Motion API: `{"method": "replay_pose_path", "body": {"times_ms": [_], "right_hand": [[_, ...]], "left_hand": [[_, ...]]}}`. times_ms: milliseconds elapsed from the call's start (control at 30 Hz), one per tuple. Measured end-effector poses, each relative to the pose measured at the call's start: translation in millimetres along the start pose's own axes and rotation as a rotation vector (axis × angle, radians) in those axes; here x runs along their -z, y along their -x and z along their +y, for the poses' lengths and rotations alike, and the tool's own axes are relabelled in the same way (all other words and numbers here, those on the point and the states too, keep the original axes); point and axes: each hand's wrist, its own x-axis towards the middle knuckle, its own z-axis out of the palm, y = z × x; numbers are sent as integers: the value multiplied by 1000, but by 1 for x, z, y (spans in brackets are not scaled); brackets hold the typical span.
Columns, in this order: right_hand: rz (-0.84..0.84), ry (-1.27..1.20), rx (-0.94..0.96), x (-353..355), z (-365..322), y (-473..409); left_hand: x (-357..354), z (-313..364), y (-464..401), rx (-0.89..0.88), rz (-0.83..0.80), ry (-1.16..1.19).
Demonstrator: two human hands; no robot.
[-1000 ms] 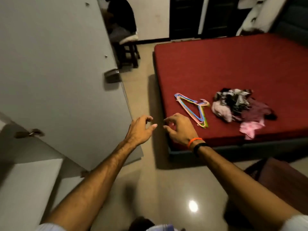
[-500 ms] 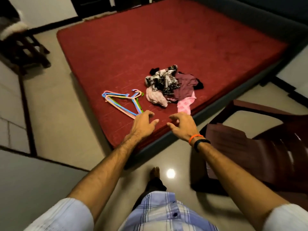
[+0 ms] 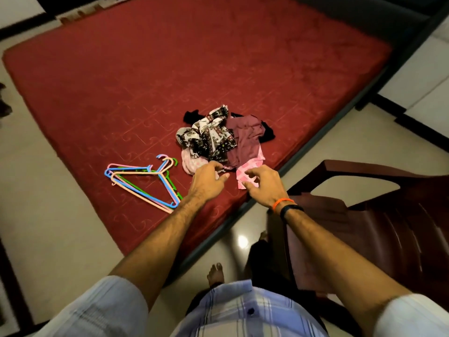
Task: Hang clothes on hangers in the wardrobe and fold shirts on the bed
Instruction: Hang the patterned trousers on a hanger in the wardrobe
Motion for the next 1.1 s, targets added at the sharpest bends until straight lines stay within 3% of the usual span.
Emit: {"method": "replay_pose_path", "body": {"times_ms": [633, 933, 1100], "right_hand": [[-349, 47, 165, 0, 44, -192], [-415, 41, 119, -32, 12, -266], [-470, 20, 38, -58, -1, -297]], "left_hand": [[-21, 10, -113, 339, 106, 38], [-3, -30, -188, 488, 126, 55], [-2, -54, -225, 591, 43, 40]]}}
